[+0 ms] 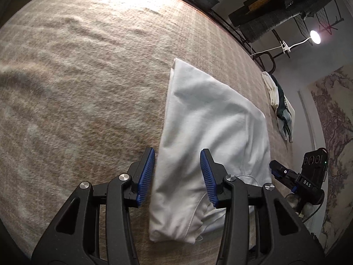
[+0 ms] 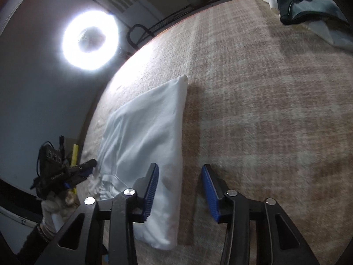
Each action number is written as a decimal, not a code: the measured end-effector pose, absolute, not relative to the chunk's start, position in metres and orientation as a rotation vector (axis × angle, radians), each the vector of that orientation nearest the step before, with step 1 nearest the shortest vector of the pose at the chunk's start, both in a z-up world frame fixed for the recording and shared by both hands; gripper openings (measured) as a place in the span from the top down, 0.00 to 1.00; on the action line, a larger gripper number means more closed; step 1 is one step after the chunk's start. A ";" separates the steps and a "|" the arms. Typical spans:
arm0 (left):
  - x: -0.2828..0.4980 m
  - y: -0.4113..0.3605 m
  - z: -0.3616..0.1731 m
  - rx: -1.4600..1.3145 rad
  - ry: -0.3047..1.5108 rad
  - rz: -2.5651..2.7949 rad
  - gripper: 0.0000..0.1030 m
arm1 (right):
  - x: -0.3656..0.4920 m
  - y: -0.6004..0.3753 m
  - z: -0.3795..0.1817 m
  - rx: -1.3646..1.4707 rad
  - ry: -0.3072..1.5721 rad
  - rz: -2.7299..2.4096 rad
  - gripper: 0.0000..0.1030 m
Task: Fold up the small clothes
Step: 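Grasp the folded shirt edge with left tool while right tool grasps it, then lift the folded shirt with both tools and carry it toward the bed's end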
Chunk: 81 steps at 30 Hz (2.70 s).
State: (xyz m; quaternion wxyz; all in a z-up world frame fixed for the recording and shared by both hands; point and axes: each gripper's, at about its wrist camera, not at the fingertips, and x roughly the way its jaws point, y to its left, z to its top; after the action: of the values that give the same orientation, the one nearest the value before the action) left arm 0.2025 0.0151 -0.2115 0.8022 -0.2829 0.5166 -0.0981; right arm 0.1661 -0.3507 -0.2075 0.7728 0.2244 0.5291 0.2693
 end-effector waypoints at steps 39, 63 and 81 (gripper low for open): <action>0.204 -0.132 -0.109 -0.167 0.835 -0.348 0.92 | 0.146 -0.325 -0.097 0.141 0.913 0.499 0.94; 0.368 -0.347 -0.066 -0.064 0.695 -0.522 0.92 | 0.246 -0.518 -0.051 0.120 0.736 0.215 0.94; 0.462 -0.437 -0.126 0.013 0.756 -0.516 0.92 | 0.357 -0.612 -0.094 0.102 0.722 0.056 0.95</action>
State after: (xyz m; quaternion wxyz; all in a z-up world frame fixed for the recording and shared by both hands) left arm 0.4616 -0.4370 -0.1262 0.8971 0.0063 0.3649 -0.2491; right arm 0.3566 -0.6119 -0.0936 0.9339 0.0500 0.3531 0.0272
